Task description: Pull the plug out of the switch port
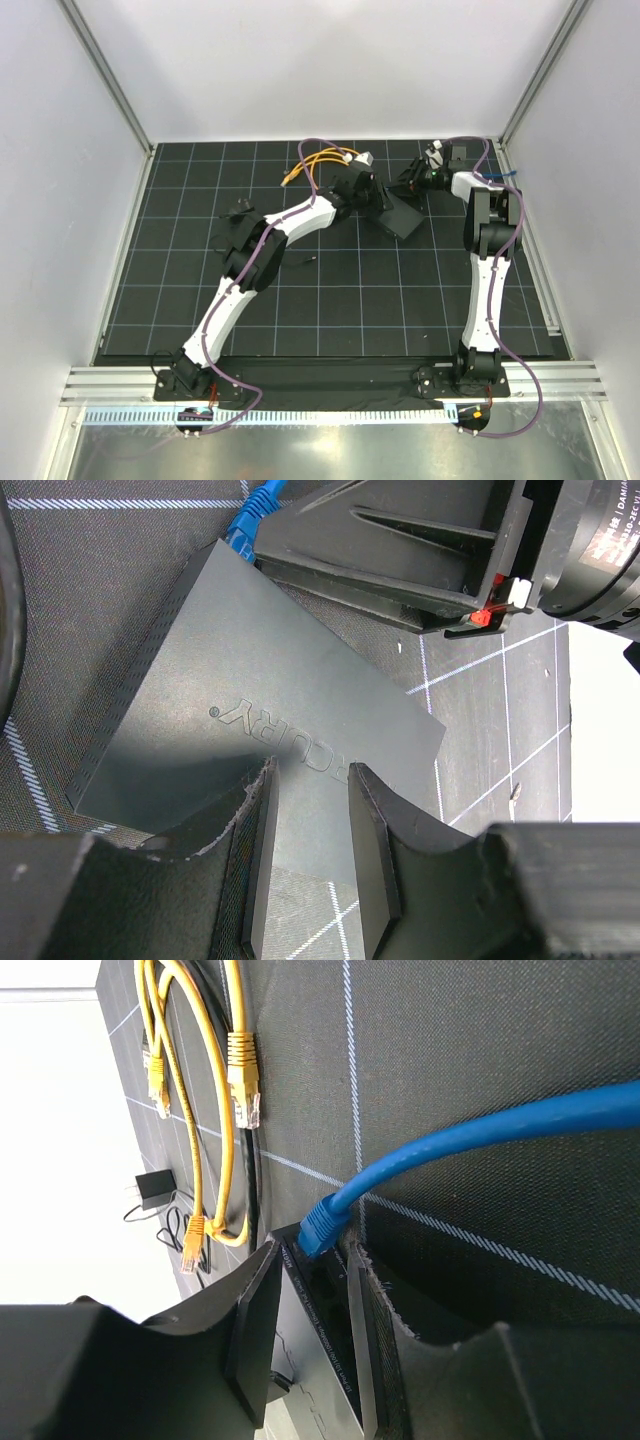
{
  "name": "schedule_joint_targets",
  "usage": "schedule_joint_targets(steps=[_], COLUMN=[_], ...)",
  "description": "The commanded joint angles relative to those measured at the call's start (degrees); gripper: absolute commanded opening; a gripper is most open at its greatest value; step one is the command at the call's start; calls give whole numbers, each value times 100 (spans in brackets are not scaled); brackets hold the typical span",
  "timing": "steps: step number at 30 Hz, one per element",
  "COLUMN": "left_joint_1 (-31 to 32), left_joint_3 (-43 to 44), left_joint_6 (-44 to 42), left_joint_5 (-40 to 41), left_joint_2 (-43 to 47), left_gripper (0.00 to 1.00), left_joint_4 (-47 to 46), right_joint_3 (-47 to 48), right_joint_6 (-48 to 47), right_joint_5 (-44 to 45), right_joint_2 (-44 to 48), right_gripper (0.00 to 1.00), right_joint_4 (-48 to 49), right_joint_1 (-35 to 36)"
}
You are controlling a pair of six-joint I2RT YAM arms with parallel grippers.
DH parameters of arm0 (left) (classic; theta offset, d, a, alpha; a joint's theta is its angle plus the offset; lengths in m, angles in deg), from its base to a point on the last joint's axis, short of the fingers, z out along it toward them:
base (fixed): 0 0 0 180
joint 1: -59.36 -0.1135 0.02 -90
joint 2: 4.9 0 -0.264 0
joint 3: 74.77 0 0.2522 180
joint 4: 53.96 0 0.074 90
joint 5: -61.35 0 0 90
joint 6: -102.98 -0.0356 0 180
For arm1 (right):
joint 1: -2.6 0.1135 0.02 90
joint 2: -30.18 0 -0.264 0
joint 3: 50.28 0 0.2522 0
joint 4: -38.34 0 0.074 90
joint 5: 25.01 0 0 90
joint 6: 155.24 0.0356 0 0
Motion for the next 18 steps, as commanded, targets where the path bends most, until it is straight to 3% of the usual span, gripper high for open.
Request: schedule_joint_targets(steps=[1, 12, 18], left_joint_1=[10, 19, 19], left_joint_3=[-45, -72, -168], left_joint_6=[38, 55, 55], left_joint_5=[-29, -29, 6], left_joint_2=[18, 1, 44], left_gripper=[38, 38, 38], left_joint_4=[-95, -103, -112], right_joint_3=[187, 433, 486], right_joint_6=[-16, -69, 63], right_joint_5=[-37, -81, -134], right_joint_2=[-57, -347, -470], right_gripper=[40, 32, 17], right_joint_4=[-103, -288, -165], right_joint_1=[50, 59, 59])
